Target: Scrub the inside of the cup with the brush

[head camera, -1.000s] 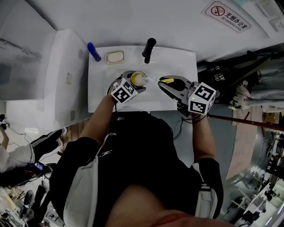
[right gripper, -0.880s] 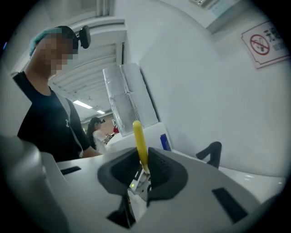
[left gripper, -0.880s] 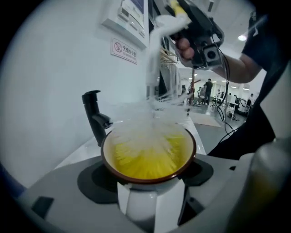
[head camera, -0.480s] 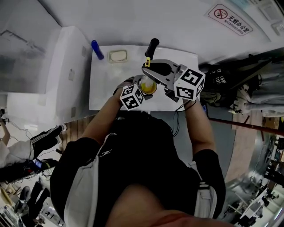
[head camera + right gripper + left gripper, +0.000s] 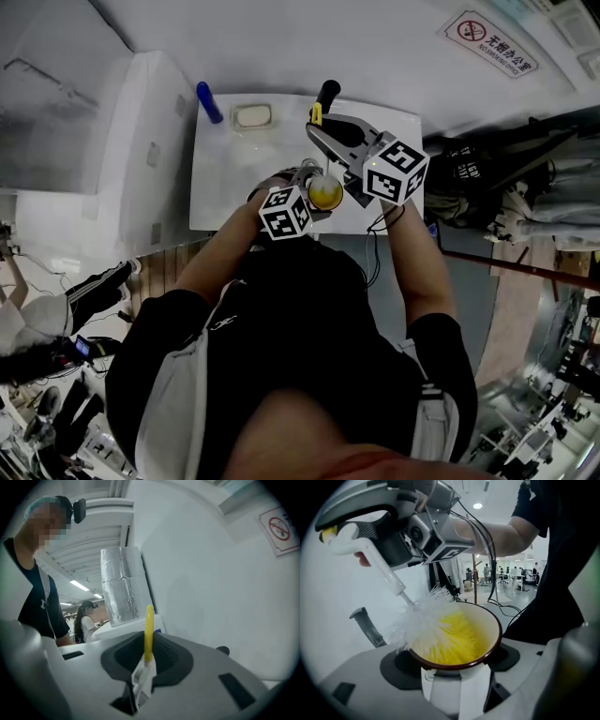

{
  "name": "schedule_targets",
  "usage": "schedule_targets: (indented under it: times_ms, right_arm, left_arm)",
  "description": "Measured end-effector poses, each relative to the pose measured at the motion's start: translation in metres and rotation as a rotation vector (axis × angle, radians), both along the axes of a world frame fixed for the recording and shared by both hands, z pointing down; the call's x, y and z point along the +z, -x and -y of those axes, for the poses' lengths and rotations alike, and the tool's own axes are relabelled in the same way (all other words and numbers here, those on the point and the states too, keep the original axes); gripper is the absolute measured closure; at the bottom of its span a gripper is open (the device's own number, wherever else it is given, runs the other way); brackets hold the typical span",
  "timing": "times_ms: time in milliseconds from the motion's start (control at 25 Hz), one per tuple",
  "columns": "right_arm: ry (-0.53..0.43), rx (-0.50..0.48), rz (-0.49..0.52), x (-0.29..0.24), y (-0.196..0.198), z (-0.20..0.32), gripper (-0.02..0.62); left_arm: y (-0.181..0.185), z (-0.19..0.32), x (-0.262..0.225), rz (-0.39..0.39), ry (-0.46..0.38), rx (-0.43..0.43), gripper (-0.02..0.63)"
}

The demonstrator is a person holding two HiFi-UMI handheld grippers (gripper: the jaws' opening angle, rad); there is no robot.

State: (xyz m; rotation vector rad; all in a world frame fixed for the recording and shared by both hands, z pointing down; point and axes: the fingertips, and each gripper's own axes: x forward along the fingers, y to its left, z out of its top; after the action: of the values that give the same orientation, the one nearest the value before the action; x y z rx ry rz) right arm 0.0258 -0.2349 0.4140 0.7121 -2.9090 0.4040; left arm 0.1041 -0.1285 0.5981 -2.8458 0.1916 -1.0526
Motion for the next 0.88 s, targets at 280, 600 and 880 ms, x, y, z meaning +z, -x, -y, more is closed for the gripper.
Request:
schedule_targets:
  times_ms: [280, 600, 880]
  right_arm:
    - [0.111, 0.182, 0.047, 0.016, -0.069, 0.02, 0.54]
    - [0.208, 0.214, 0.056, 0.028, -0.123, -0.009, 0.54]
    - [0.202, 0.114, -0.033, 0.031, -0.115, -0.053, 0.541]
  left_arm:
    - [0.009, 0.005, 0.005, -0.028, 0.053, -0.032, 0.216]
    - [0.028, 0.031, 0.011, -0.065, 0.111, -0.143, 0.216]
    - [0.042, 0.05, 0.021, -0.05, 0.155, -0.215, 0.216]
